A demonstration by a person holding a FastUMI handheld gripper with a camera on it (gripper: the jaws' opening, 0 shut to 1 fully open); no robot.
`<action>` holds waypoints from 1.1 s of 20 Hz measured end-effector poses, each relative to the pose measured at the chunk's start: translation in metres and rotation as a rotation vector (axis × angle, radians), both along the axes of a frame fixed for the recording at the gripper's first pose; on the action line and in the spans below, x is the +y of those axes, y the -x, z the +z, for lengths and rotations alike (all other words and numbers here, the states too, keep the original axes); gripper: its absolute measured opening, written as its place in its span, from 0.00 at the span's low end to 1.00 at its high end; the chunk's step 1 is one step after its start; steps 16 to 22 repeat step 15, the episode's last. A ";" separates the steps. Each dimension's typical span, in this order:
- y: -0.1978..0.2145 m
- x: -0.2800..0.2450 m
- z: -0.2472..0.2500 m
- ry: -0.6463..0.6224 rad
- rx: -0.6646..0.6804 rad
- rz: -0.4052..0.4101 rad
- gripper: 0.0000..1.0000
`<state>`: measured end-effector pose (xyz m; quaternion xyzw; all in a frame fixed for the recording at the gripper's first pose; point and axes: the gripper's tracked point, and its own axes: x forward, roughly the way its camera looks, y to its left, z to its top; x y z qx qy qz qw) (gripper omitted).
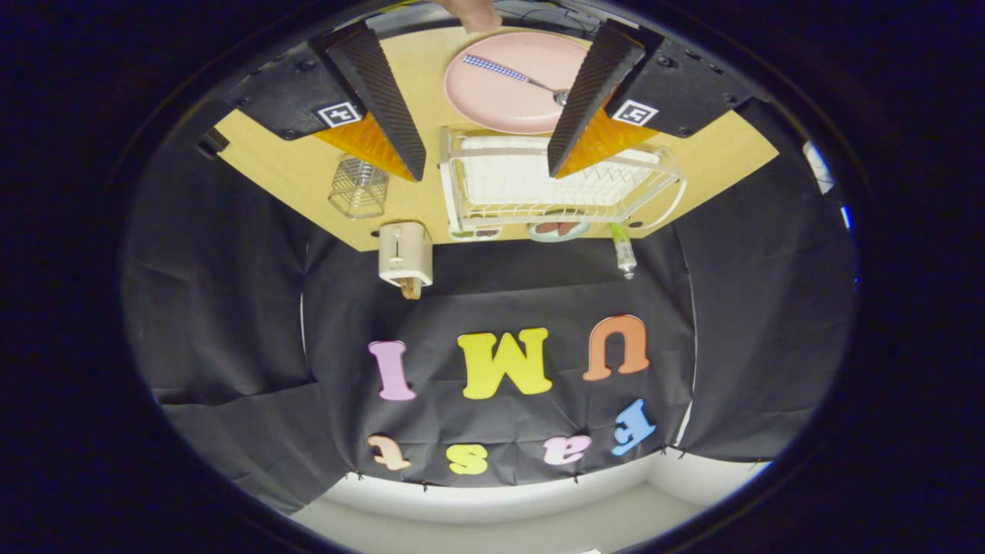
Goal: Take the plate from the dish rack, then take the spoon from the basket and place it into the plate.
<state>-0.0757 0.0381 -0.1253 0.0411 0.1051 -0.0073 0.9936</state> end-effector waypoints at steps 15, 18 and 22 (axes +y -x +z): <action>0.054 -0.015 0.044 0.082 -0.131 0.000 1.00; 0.054 -0.015 0.044 0.082 -0.131 0.000 1.00; 0.054 -0.015 0.044 0.082 -0.131 0.000 1.00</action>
